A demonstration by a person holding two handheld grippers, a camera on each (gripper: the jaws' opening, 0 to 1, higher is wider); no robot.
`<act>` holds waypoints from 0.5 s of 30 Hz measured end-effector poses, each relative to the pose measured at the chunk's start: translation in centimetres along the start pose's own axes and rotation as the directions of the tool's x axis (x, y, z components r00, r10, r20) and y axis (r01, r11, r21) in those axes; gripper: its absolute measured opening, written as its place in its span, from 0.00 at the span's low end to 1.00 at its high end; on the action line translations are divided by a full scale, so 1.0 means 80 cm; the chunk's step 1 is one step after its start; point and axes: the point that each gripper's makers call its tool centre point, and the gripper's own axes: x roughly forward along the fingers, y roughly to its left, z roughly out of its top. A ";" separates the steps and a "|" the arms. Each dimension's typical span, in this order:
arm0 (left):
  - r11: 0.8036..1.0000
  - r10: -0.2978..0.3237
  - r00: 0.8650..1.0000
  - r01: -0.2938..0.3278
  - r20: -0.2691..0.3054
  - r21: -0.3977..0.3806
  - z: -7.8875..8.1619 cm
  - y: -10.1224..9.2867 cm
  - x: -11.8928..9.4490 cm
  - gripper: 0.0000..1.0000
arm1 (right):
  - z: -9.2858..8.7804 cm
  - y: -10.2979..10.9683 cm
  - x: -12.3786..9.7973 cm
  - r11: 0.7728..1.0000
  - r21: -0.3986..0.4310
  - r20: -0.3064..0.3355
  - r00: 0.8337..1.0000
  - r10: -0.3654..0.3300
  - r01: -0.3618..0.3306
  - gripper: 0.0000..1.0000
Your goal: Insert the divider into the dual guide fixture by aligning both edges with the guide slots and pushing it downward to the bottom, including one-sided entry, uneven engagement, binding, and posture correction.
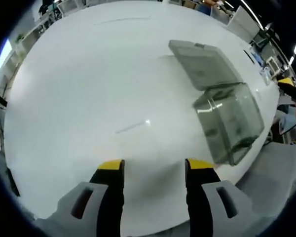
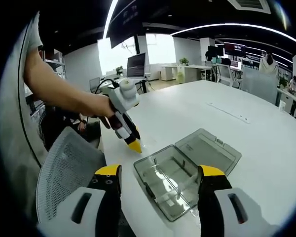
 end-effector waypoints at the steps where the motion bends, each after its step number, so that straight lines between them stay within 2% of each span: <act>1: 1.000 0.009 1.000 -0.009 -0.002 0.006 0.001 0.001 0.002 0.47 | 0.000 0.000 0.000 1.000 0.000 0.000 1.000 0.000 0.000 0.59; 8: 0.997 0.054 0.999 -0.054 -0.002 0.056 0.000 0.002 0.004 0.45 | -0.001 -0.001 -0.002 1.000 0.004 0.001 1.000 -0.005 0.005 0.59; 15: 0.995 0.083 0.997 -0.083 0.007 0.062 0.000 0.006 0.005 0.43 | -0.001 0.001 -0.003 1.000 0.007 0.008 1.000 -0.004 0.004 0.60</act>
